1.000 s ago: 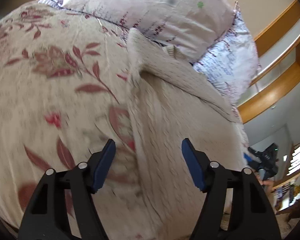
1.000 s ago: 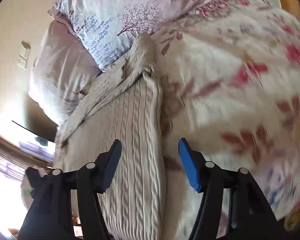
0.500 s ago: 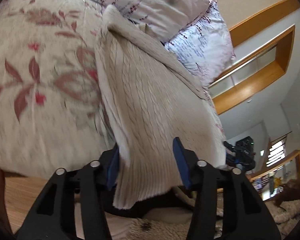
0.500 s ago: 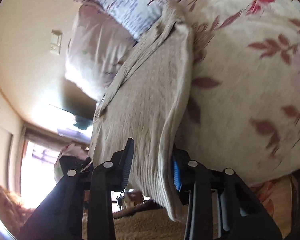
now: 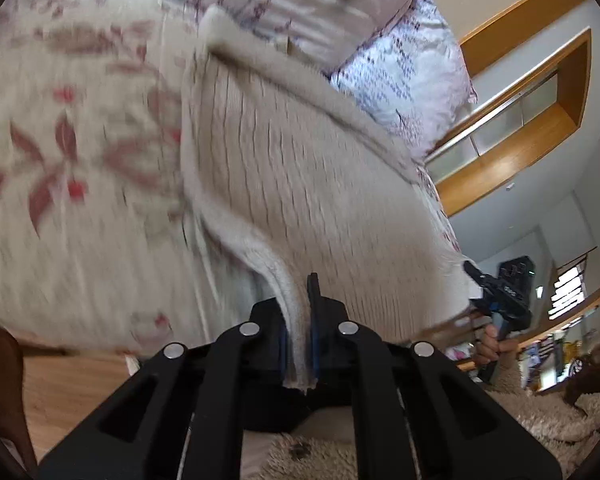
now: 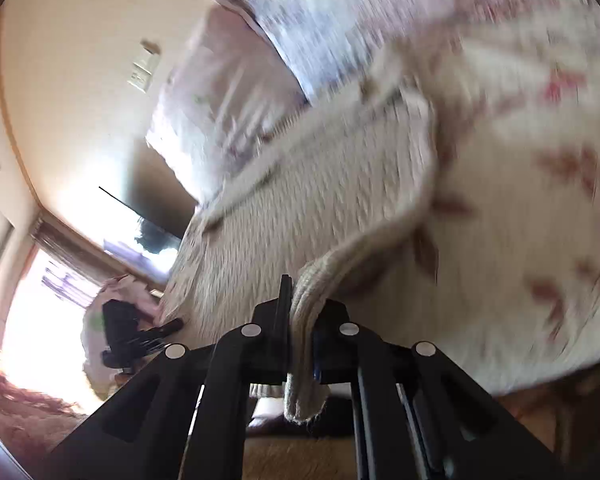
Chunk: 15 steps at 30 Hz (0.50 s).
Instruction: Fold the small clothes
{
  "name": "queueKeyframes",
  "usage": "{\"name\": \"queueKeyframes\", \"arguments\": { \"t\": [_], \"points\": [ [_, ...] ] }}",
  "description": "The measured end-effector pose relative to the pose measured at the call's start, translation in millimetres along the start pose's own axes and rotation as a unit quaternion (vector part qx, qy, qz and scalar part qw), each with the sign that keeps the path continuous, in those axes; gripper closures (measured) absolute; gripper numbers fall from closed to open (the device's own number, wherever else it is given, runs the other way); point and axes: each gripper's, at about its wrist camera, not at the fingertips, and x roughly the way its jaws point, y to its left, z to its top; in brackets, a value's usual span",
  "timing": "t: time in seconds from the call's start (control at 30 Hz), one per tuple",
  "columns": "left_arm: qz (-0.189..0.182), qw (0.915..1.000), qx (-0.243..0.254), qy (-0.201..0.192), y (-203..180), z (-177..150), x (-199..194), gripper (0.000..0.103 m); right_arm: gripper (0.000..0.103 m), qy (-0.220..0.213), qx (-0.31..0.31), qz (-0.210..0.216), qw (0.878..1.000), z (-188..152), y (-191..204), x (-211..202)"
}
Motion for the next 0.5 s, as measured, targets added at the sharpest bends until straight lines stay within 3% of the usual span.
{"name": "queueKeyframes", "arguments": {
  "t": [0.3, 0.5],
  "points": [
    [0.045, 0.9932, 0.028, -0.104, -13, 68, -38, 0.096, 0.096, -0.136, -0.102, -0.072, 0.983, 29, 32, -18],
    [0.072, 0.9846, 0.050, -0.152, -35, 121, -39, 0.096, 0.096, -0.177, -0.151, -0.107, 0.967, 58, 53, -7]
  ]
}}
